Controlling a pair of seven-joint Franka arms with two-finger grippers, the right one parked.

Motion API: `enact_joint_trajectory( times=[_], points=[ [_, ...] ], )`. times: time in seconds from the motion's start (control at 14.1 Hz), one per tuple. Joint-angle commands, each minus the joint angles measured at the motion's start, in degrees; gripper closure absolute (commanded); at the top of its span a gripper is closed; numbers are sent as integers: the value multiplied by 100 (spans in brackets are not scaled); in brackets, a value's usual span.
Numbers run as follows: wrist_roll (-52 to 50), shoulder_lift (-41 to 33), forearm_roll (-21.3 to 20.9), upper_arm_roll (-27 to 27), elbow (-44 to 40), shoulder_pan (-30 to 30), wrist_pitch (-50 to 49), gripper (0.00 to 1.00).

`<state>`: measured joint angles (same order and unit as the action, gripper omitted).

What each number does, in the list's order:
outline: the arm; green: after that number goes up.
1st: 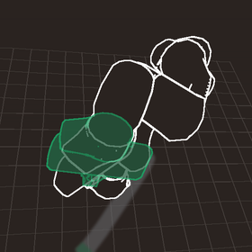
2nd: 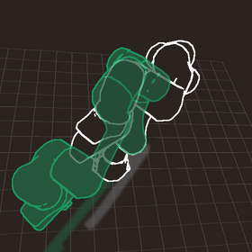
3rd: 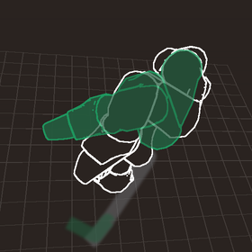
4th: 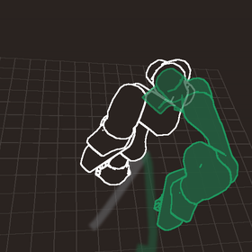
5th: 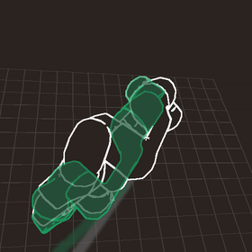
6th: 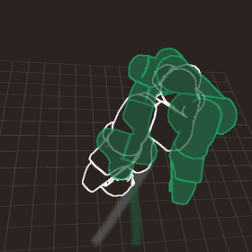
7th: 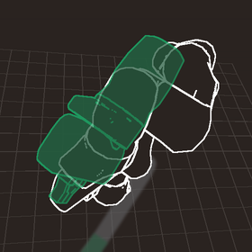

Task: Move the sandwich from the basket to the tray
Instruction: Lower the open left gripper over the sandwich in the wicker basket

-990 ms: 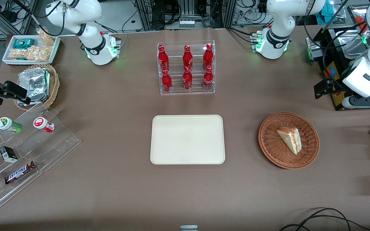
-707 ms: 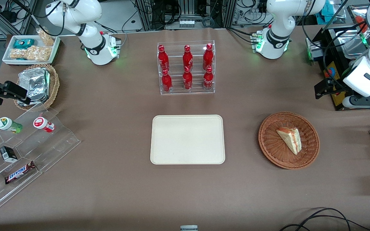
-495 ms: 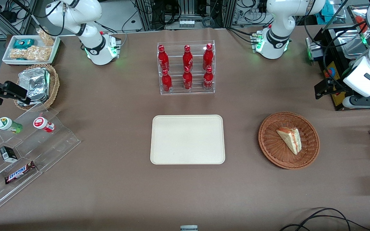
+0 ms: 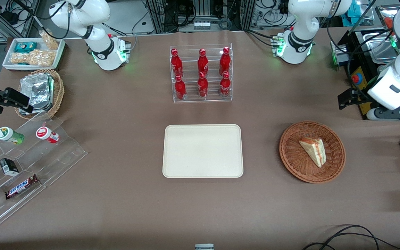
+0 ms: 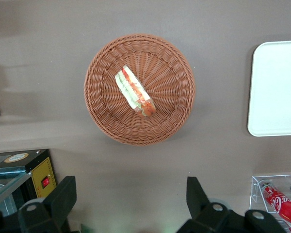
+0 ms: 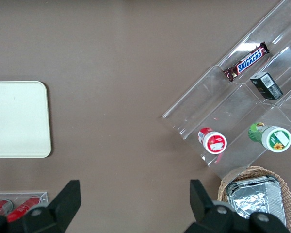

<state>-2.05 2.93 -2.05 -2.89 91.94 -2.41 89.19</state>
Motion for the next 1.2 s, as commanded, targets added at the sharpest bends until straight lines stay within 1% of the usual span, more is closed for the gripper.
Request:
enact_joint_trajectory(
  times=[0.0,0.14,0.21,0.49,0.57,0.78,1.06,1.13],
  points=[
    [38,322,-23,34,86,-40,11,0],
    [3,681,-32,43,218,-14,247,0],
    [3,796,-32,43,410,4,579,0],
    [-32,947,-23,52,1578,118,2345,0],
    [-206,947,-23,52,1825,170,2688,0],
    [-1382,1034,-6,52,2354,268,3498,0],
    [-3972,1455,-14,43,2381,241,4193,0],
    [-4353,1543,-23,43,2390,224,4273,0]
  ],
)
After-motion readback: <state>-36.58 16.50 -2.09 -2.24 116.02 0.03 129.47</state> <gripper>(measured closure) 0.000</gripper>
